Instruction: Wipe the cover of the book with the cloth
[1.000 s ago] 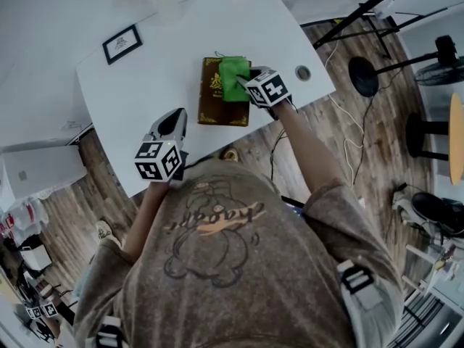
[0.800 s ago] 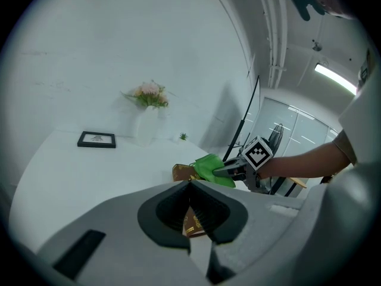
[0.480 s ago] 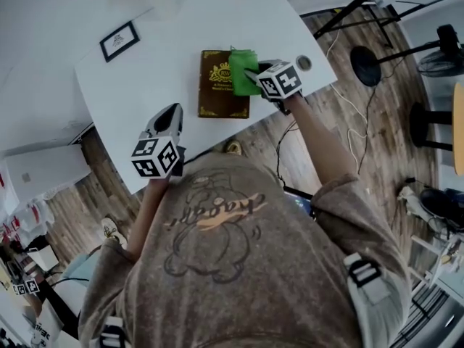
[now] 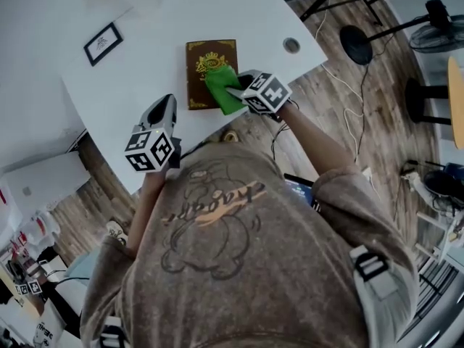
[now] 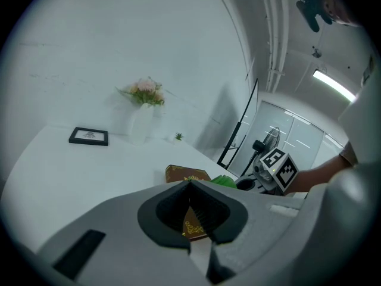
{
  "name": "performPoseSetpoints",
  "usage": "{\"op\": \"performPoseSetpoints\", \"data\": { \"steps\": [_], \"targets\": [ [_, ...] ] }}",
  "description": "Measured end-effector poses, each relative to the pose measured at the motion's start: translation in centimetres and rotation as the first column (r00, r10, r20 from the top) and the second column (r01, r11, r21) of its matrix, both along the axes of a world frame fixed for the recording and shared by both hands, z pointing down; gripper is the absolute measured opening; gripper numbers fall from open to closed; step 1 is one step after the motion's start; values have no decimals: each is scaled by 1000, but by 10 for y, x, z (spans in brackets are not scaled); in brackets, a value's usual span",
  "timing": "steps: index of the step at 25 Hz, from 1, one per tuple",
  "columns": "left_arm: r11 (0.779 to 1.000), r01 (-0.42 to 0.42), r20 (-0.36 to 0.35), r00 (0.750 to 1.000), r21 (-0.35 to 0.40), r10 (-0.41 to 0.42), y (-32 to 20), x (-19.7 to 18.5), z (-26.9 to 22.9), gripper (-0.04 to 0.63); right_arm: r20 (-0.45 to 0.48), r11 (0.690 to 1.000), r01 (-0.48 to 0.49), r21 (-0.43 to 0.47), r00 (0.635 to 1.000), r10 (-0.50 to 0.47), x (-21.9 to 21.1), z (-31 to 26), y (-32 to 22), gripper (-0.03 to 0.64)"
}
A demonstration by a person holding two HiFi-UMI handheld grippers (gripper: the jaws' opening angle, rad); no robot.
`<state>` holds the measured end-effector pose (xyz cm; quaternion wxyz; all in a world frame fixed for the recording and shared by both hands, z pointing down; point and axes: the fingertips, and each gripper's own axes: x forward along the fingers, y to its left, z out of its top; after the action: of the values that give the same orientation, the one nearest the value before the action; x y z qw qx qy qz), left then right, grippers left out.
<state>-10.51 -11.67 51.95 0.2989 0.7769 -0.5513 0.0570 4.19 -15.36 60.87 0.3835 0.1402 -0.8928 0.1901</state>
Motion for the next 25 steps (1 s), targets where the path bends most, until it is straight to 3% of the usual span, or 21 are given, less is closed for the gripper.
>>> {"op": "performPoseSetpoints", "data": {
  "steps": [10, 16, 25],
  "targets": [
    [1000, -15, -56, 998, 14, 16, -7, 5, -21, 3, -116, 994, 50, 97, 993, -39, 3, 8, -31, 71],
    [1000, -8, -56, 998, 20, 9, -14, 0, -28, 3, -122, 986, -16, 163, 992, 36, 2, 3, -82, 72],
    [999, 16, -55, 998, -29, -17, -8, -9, -9, 3, -118, 961, -132, 241, 979, 164, 9, 3, -145, 72]
  ]
}}
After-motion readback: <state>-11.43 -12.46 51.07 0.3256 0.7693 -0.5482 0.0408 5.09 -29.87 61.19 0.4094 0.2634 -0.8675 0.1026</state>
